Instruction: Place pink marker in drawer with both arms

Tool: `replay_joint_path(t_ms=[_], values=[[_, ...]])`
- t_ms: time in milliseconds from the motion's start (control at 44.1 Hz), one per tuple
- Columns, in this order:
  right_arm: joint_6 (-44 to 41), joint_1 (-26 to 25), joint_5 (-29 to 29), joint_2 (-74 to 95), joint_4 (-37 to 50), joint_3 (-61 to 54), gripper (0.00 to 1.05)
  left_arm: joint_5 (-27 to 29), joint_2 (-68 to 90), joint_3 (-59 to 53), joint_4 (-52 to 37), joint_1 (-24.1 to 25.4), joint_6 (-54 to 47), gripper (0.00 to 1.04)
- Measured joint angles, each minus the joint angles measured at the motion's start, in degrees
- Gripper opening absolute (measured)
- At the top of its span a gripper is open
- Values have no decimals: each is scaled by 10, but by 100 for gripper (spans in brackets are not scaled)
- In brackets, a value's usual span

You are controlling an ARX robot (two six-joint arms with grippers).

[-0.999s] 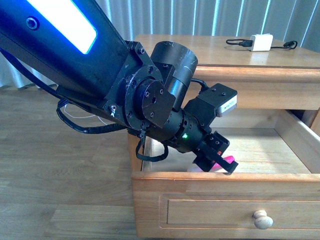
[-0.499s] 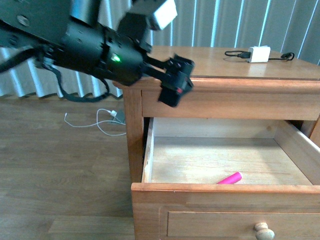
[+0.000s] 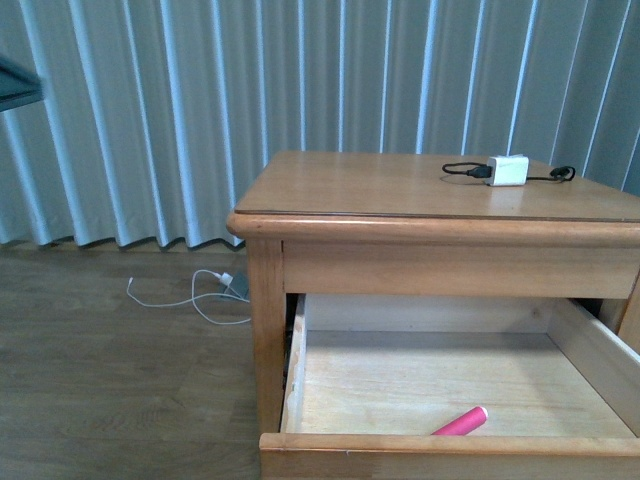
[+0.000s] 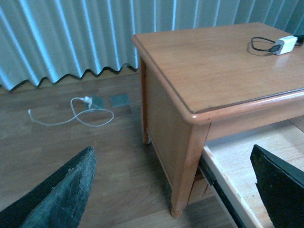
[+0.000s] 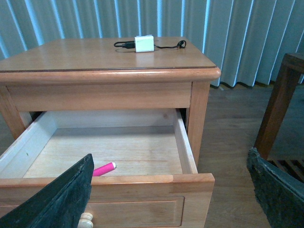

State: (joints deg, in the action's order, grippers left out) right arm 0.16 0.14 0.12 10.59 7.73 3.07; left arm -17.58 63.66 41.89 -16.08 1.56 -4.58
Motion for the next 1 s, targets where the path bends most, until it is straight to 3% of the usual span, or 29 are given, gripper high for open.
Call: replay_joint_path(t_ms=[272, 499, 590, 726, 999], values=[[0, 0, 0, 0, 0, 0, 96, -37, -219, -176, 82, 168, 85, 99], [0, 0, 0, 0, 0, 0, 96, -49, -260, -211, 89, 191, 128, 98], [0, 0, 0, 0, 0, 0, 96, 4, -288, -267, -26, 165, 78, 78], [0, 0, 0, 0, 0, 0, 96, 47, -335, -313, -33, 118, 58, 49], [0, 0, 0, 0, 0, 0, 96, 98, -396, -355, -17, 66, 51, 4]])
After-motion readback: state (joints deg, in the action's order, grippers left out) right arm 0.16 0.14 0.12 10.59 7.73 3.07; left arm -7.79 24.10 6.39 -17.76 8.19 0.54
